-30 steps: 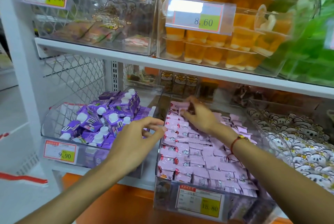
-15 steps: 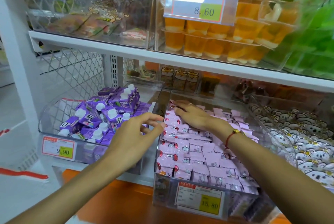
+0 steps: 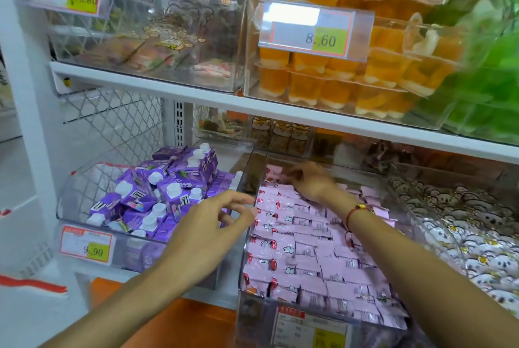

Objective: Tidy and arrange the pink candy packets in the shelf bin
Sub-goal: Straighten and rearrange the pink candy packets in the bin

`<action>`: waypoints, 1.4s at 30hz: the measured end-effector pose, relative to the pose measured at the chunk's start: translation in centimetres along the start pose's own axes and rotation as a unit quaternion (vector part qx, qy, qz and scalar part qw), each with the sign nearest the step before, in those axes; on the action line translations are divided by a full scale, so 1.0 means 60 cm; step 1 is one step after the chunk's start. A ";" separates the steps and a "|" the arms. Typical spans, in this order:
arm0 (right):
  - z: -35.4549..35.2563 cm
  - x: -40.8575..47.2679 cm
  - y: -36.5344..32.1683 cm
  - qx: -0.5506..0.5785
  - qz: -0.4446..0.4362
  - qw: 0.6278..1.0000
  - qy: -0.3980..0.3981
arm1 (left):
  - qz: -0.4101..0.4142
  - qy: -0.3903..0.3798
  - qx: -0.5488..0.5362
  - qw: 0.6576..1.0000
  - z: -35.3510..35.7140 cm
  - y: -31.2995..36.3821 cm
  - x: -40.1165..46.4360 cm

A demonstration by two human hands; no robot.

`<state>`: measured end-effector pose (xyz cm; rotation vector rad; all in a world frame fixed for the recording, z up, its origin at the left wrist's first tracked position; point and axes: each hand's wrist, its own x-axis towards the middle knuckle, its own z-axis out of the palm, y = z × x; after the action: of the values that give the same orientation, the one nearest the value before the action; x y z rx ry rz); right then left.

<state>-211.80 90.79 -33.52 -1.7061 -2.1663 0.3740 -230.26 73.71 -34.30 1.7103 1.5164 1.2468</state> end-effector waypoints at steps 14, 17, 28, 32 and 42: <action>-0.019 0.002 0.012 0.080 -0.004 0.994 -0.070 | 0.003 0.003 -0.001 1.000 0.003 -0.003 0.003; -0.016 0.002 0.006 0.055 -0.006 0.997 -0.060 | 0.009 0.002 -0.007 1.000 0.003 -0.001 0.002; -0.045 -0.055 -0.019 0.174 -0.061 0.976 0.113 | 0.013 0.002 0.003 1.000 -0.001 0.005 -0.001; -0.068 -0.118 -0.024 0.331 -0.047 0.916 0.221 | 0.008 0.027 0.011 1.000 -0.001 0.011 0.000; -0.079 -0.243 -0.071 0.706 0.101 0.700 -0.036 | 0.213 0.070 0.045 0.973 0.008 0.044 -0.012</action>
<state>-210.45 75.58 -29.15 -0.8880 -0.9342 1.6209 -228.53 72.53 -32.45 2.1262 1.3381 1.5588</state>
